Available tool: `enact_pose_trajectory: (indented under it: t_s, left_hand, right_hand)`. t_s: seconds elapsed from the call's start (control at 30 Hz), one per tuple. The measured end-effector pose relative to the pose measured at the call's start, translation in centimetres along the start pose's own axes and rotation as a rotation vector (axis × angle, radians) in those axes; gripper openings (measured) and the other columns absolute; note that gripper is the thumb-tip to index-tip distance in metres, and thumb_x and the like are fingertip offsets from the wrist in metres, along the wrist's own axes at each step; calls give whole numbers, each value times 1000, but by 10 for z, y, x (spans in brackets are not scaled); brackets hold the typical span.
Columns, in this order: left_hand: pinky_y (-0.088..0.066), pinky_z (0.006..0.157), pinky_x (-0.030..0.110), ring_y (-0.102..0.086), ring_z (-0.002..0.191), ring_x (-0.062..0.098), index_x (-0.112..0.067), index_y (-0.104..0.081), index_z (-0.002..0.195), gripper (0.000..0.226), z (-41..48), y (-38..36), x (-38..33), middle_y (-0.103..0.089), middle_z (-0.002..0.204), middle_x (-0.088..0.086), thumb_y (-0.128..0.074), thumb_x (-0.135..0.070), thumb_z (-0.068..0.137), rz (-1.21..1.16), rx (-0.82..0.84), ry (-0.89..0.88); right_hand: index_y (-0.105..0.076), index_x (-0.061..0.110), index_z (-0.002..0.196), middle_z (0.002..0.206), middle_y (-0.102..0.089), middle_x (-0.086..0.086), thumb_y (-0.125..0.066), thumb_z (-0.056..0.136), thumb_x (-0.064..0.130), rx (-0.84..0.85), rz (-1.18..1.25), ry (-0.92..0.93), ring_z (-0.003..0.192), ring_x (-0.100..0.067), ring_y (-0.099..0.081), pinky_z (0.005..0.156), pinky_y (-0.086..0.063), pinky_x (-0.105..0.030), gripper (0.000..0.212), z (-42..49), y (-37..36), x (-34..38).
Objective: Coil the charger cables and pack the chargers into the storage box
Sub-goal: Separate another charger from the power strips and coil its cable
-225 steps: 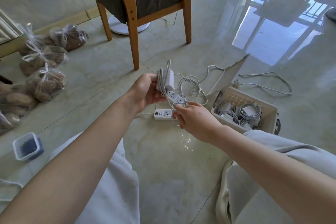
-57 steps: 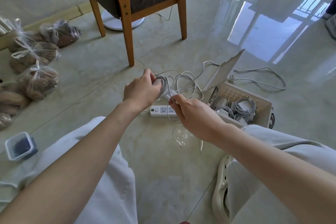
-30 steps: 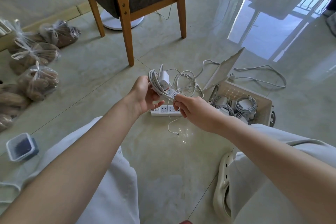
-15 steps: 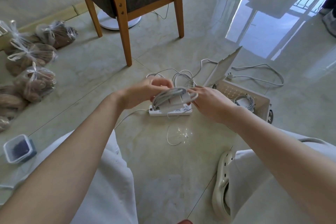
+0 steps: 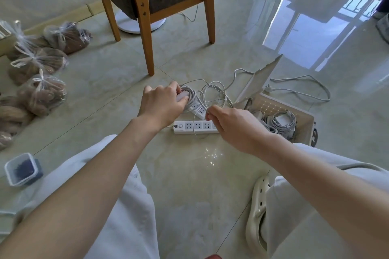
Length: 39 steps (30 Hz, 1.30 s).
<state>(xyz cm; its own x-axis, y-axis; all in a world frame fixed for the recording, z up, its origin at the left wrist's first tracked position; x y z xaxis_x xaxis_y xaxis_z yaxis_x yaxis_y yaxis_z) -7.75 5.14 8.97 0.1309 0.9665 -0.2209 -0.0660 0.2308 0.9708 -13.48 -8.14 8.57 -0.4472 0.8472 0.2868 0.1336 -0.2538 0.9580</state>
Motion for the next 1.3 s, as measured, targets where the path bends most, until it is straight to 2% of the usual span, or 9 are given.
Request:
enact_pose_trajectory:
  t_s: [0.2, 0.37, 0.47, 0.7, 0.87, 0.93, 1.07, 1.17, 1.3]
  left_hand:
    - [-41, 91, 39, -57, 96, 30, -16, -53, 96, 25, 6, -12, 14, -65, 98, 8, -44, -39, 97, -333, 38, 217]
    - [-42, 65, 31, -50, 72, 21, -8, -49, 100, 13, 5, -42, 16, -55, 82, 9, -38, -14, 97, -892, 215, 440]
    - [-43, 58, 23, -53, 58, 14, -9, -61, 87, 30, -1, -44, 0, -61, 67, 5, -32, -8, 95, -1153, 335, 450]
    - [-39, 73, 33, -45, 80, 23, -9, -59, 90, 31, -11, -42, -26, -54, 86, 12, -30, -19, 95, -1422, 561, 424]
    - [-45, 53, 23, -49, 57, 13, -12, -58, 78, 35, -15, -38, -29, -57, 59, 0, -32, -23, 97, -1364, 612, 424]
    - [-49, 58, 23, -53, 60, 12, -13, -61, 80, 34, -15, -37, -27, -58, 63, -1, -36, -29, 97, -1303, 633, 393]
    - [-50, 62, 23, -53, 70, 14, -3, -61, 113, 39, -16, -36, -26, -57, 86, 6, -41, -33, 98, -1042, 712, 206]
    - [-41, 52, 16, -48, 67, 13, -11, -62, 98, 23, -18, -36, -22, -53, 84, 6, -46, -27, 96, -761, 715, 94]
    - [-36, 56, 22, -46, 62, 9, -15, -59, 85, 14, -20, -45, -12, -54, 72, -3, -58, -28, 90, -579, 683, 62]
  right_hand:
    - [-41, 16, 121, 90, -63, -9, -29, 101, 25, 59, 157, 4, 71, -33, -56, 62, -41, -35, 25, 1, -12, 14]
    - [-40, 14, 115, 82, -56, -2, -32, 99, 15, 215, 286, 75, 73, -28, -55, 72, -48, -42, 18, -1, -33, 30]
    - [-40, 15, 111, 83, -56, -4, -31, 98, 11, 259, 264, 106, 73, -28, -55, 72, -47, -44, 17, -4, -41, 36]
    - [-47, 17, 106, 81, -50, 3, -36, 86, -3, 217, 131, 78, 69, -24, -47, 60, -34, -32, 30, 0, -39, 20]
    - [-50, 19, 107, 82, -48, 3, -37, 89, 1, 200, 41, 30, 70, -25, -48, 62, -40, -32, 28, 5, -30, 2]
    - [-52, 20, 103, 86, -54, 4, -38, 92, 5, 176, 19, 19, 72, -24, -51, 65, -44, -33, 23, 8, -25, -7]
    - [-56, 20, 94, 96, -64, 3, -38, 97, 14, 123, -45, 8, 85, -23, -59, 71, -47, -35, 20, 12, -18, -23]
    - [-60, 20, 95, 97, -65, 3, -38, 99, 19, 100, -98, -27, 90, -21, -58, 69, -39, -32, 21, 13, -12, -35]
    - [-61, 21, 101, 102, -66, 4, -36, 100, 29, 63, -147, -59, 96, -19, -58, 76, -41, -30, 26, 14, -6, -43]
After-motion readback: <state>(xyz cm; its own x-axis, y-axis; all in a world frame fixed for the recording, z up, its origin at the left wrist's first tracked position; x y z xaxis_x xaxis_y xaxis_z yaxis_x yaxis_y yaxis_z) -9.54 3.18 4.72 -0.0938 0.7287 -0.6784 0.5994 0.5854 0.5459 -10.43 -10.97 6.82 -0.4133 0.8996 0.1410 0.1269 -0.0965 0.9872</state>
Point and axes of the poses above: each hand's wrist, its own z-axis towards the middle knuckle, its own y-axis out of the back of the hand, x = y × z, the point moved 9 cm from there along z, towards the middle knuckle
